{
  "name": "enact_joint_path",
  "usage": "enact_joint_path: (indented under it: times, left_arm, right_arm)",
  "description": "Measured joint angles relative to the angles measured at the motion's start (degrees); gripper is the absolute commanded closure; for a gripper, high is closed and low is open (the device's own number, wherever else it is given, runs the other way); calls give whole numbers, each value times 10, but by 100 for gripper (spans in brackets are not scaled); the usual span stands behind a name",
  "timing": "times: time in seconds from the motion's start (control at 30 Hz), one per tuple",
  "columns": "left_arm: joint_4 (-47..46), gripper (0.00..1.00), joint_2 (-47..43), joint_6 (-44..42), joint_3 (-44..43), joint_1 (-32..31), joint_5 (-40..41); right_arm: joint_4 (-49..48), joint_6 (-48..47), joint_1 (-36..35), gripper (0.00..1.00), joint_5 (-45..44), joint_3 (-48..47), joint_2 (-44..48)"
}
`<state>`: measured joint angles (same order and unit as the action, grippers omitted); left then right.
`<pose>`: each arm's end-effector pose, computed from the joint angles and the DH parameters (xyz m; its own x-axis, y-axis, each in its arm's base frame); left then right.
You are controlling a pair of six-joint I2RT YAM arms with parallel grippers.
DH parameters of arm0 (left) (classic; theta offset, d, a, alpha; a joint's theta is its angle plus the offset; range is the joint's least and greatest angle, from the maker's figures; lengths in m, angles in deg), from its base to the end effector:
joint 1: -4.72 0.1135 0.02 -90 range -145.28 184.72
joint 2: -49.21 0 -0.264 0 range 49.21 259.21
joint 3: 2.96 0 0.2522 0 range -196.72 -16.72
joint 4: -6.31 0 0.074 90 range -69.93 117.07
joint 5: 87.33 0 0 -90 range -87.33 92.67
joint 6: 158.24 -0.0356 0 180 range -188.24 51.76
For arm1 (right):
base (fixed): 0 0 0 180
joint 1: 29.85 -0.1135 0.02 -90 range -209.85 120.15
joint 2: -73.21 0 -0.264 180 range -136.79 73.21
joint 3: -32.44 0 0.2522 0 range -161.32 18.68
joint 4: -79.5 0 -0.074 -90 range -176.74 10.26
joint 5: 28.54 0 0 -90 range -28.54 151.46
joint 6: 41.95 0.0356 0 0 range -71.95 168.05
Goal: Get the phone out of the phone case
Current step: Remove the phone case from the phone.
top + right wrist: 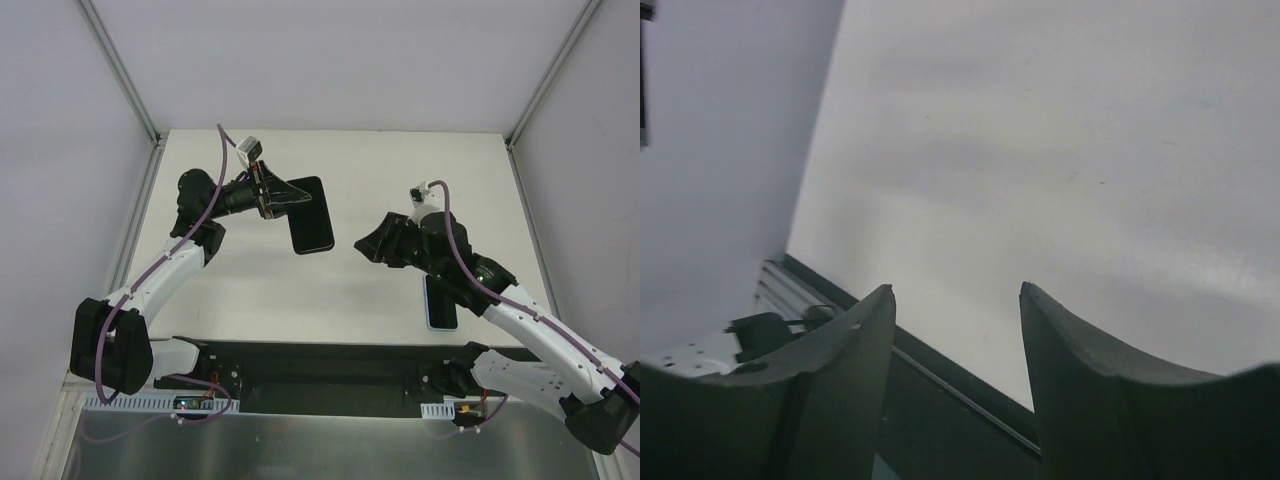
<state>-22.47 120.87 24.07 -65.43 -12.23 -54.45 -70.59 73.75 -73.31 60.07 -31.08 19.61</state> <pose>0.2532 -0.1084 0.3551 -0.9273 -0.2845 -0.2434 0.2836 -0.1093 -0.9527 0.1565 0.1471 0.3320 -0.5146 0.1096 -0.8504 -0.4971 0.7700 0.4001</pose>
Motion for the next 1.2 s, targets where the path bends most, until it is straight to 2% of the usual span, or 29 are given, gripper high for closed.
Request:
enact_joint_path:
  times: [0.17, 0.3, 0.77, 1.2]
  left_arm:
    - [-75, 100, 30, 29, 0, 0, -17]
    - [-100, 100, 44, 38, 9, 0, -26]
    - [-117, 100, 45, 42, 15, 0, -31]
    - [-116, 100, 45, 42, 16, 0, -40]
  right_arm:
    - [-60, 54, 6, 41, 55, 5, 12]
    - [-78, 81, 7, 41, 78, 9, 12]
    - [-97, 85, 1, 36, 115, -29, 11]
    - [-103, 65, -10, 36, 135, -56, -11]
